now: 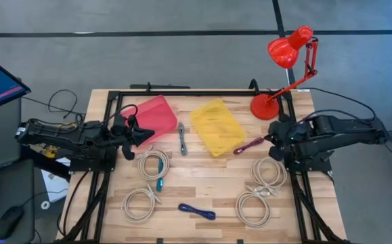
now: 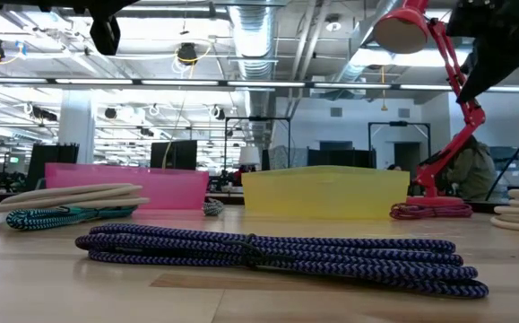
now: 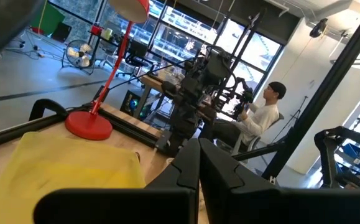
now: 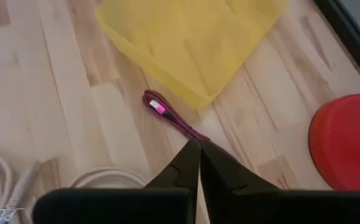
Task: Pick & Place USB Port
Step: Put the pink charger cable into the yellow transparent bin
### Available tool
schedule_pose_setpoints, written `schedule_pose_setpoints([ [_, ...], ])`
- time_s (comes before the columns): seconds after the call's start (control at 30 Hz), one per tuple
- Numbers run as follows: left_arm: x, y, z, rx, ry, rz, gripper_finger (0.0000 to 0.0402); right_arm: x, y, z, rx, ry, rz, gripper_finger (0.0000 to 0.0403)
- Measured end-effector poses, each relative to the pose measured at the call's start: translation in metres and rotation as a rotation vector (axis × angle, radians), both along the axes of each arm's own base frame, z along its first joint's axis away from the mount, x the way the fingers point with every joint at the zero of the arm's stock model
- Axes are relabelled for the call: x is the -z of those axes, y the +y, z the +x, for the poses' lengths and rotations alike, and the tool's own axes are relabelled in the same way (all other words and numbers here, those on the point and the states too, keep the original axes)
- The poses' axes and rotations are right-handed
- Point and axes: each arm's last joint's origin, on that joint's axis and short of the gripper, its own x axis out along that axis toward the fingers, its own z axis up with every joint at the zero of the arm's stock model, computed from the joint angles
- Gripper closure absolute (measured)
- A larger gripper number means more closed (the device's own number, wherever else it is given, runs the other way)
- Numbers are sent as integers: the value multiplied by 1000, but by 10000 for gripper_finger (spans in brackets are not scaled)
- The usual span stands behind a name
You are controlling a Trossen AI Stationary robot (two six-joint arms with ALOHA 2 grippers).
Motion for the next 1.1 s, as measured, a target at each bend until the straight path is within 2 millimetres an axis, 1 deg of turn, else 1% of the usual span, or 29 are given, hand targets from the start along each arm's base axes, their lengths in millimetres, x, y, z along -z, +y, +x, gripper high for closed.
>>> schedule_pose_setpoints([
  [0.2, 0, 0, 0, 0, 0, 0, 396, 4, 0, 7, 1, 40, -2, 363],
  [0.47, 0, 0, 0, 1, 0, -2, 396, 12, 1, 19, -1, 118, -7, 359],
  [0.63, 0, 0, 0, 1, 0, -2, 396, 23, 2, 33, 10, 216, -23, 348],
  [0.77, 0, 0, 0, 0, 1, 0, 396, 34, 3, 46, 11, 308, -30, 312],
  [1.0, 0, 0, 0, 1, 1, 1, 396, 51, 3, 60, 5, 427, -53, 214],
  [1.1, 0, 0, 0, 1, 1, 1, 396, 51, 4, 61, -14, 430, -58, 198],
])
